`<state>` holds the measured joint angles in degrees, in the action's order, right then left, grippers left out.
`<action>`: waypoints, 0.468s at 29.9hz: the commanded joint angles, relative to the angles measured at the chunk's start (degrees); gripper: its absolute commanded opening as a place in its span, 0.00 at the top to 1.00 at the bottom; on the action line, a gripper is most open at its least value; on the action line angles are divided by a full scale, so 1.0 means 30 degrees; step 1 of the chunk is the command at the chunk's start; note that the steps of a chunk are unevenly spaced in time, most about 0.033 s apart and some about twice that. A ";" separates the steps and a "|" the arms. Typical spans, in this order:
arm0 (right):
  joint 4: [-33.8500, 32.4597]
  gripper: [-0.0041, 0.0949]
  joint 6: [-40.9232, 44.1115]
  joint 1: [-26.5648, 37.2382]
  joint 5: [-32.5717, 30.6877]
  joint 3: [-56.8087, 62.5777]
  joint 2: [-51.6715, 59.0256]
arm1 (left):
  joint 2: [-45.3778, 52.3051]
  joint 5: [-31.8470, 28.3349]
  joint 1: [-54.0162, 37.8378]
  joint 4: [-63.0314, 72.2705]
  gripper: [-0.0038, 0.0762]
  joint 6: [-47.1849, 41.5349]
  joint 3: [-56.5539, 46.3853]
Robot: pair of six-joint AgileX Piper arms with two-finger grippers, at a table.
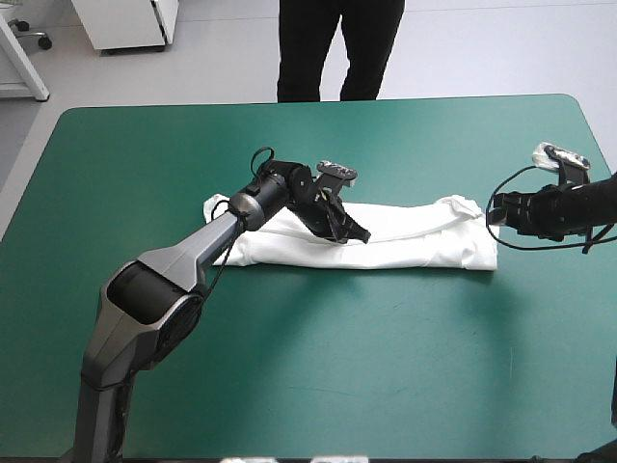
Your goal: Fold the cloth
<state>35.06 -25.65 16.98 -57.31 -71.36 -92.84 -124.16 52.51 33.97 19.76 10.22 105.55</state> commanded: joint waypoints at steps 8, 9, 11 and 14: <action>0.1426 0.38 -0.0844 0.0225 -0.0383 -0.0649 -0.2571 | 0.1236 -0.0268 0.0081 0.0542 0.96 -0.0019 0.0594; 0.1426 0.38 -0.0844 0.0225 -0.0383 -0.0649 -0.2814 | 0.1236 -0.0268 0.0081 0.0542 0.96 0.0028 0.0594; 0.1388 0.38 -0.0881 0.0225 -0.0383 -0.0649 -0.3206 | 0.1236 -0.0232 0.0081 0.0542 0.96 0.0028 0.0594; 0.1388 0.38 -0.0881 0.0225 -0.0490 -0.0649 -0.3871 | 0.1236 -0.0195 0.0081 0.0503 0.96 0.0028 0.0594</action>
<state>36.90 -27.58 17.23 -57.86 -71.57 -105.47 -124.16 52.55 33.97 19.95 10.41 105.62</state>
